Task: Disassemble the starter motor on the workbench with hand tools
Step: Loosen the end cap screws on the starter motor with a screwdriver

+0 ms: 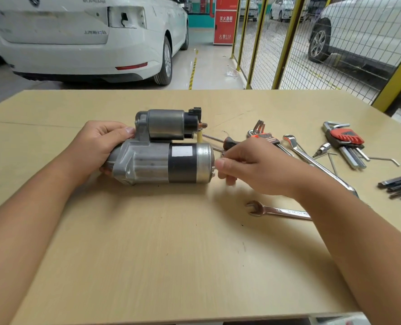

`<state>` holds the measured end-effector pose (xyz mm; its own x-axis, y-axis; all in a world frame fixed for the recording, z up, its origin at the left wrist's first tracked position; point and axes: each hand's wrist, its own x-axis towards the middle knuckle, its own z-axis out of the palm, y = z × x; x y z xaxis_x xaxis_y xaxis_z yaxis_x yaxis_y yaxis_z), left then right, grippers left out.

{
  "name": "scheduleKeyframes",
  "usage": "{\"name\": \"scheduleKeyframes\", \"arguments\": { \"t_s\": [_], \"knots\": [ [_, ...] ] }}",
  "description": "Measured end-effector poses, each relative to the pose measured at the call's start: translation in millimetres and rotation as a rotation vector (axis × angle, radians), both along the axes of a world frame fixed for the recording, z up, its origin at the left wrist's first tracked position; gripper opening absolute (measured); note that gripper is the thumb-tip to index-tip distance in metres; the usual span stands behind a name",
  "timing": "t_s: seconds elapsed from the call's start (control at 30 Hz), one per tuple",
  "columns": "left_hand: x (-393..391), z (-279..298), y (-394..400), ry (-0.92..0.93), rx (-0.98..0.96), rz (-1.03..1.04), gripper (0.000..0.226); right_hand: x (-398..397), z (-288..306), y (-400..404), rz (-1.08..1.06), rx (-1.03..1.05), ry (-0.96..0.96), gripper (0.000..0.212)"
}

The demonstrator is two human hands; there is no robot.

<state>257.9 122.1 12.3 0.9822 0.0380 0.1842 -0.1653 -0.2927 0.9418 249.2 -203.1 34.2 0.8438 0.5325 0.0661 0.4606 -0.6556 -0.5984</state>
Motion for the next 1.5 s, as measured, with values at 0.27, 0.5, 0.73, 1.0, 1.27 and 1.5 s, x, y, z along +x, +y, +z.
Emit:
{"name": "scheduleKeyframes", "arguments": {
  "t_s": [0.27, 0.5, 0.73, 1.0, 1.27, 1.5],
  "knots": [
    [-2.2, 1.0, -1.2, 0.009, -0.002, -0.018, 0.052, -0.2, 2.5, -2.4, 0.011, -0.013, -0.081, 0.022],
    [-5.7, 3.9, -3.9, 0.014, -0.007, -0.03, 0.053, -1.1, 3.5, -2.7, -0.003, -0.013, -0.119, 0.019],
    [-7.4, 6.7, -4.2, 0.091, -0.01, -0.071, 0.069, -0.8, 4.7, -2.4, -0.003, -0.001, -0.127, 0.023],
    [-7.9, 6.5, -6.0, 0.141, -0.036, -0.058, 0.056, 0.5, 3.2, -3.5, -0.003, -0.001, -0.088, 0.029],
    [-1.7, 0.7, -3.6, 0.093, -0.041, -0.076, 0.048, 0.0, 2.6, -3.9, 0.011, 0.008, -0.055, 0.028],
    [4.2, -4.5, -2.3, 0.045, 0.03, -0.051, 0.051, -1.3, 3.6, -4.9, -0.012, 0.062, -0.083, 0.021]
  ]
}}
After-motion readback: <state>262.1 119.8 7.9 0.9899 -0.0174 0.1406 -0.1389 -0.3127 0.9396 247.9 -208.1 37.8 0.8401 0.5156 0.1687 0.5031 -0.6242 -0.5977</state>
